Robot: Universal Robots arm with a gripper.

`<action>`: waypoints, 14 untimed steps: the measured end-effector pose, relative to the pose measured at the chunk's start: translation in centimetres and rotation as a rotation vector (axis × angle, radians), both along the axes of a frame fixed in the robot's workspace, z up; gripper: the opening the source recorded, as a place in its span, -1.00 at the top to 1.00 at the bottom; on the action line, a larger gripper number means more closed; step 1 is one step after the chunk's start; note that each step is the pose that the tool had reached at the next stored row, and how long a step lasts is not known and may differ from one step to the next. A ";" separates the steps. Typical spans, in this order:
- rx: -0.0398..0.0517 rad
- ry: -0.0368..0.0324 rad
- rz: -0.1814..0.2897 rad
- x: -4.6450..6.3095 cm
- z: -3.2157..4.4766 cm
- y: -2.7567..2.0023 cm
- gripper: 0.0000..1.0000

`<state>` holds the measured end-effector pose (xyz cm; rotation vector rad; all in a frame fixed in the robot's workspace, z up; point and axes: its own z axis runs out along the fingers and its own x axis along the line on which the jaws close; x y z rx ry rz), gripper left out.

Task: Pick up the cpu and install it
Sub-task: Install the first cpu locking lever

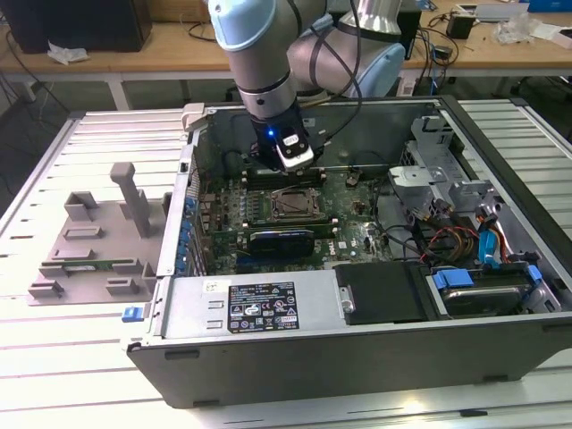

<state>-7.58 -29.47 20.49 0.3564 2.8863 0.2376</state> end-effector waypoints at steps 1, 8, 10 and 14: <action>-0.0001 -0.0029 0.000 -0.1 -0.09 0.00 0.79; -0.0001 -0.0170 -0.001 -0.2 -1.16 -0.35 0.79; -0.0003 -0.0167 -0.001 -0.1 -1.18 -0.36 0.79; 0.0101 -0.0175 -0.001 0.0 -1.19 -0.36 0.79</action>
